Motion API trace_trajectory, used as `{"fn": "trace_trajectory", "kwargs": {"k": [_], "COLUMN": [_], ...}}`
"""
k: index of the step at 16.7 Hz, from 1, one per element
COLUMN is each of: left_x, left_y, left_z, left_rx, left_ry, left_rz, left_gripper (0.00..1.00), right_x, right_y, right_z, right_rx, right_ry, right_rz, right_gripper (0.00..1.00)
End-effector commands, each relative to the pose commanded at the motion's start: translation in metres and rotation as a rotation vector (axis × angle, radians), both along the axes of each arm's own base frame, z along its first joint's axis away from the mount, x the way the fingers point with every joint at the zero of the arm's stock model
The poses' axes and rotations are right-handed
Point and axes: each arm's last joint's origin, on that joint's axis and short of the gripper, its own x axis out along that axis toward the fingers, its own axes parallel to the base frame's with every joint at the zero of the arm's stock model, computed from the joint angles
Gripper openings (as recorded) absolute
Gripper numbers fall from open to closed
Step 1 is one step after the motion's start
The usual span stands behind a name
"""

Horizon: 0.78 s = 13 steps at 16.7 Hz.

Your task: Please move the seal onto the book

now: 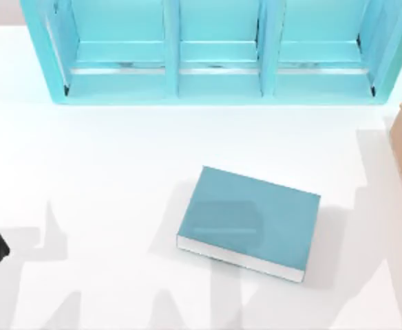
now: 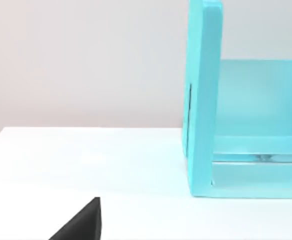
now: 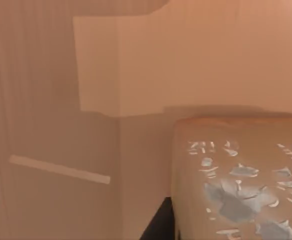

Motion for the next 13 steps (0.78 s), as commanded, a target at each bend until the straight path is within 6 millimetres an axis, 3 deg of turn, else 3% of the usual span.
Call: {"fn": "trace_trajectory", "kwargs": {"k": [4,8,10,13], "left_x": [0.000,0.000,0.000,0.000], "left_y": [0.000,0.000,0.000,0.000], "left_z": [0.000,0.000,0.000,0.000], "left_rx": [0.000,0.000,0.000,0.000], "left_ry": [0.000,0.000,0.000,0.000], "left_rz": [0.000,0.000,0.000,0.000], "left_gripper": [1.00,1.00,1.00,1.00], "right_x": [0.002,0.022,0.034,0.039], "right_y": [-0.001,0.002,0.017,0.062], "right_z": [0.003,0.033,0.058,0.098], "right_rx": [0.002,0.019,0.029,0.037], "right_ry": [-0.007,-0.055,-0.080,-0.083], "right_rz": [-0.017,-0.139,-0.194,-0.198], "right_gripper": [0.00,0.00,0.00,0.00]}}
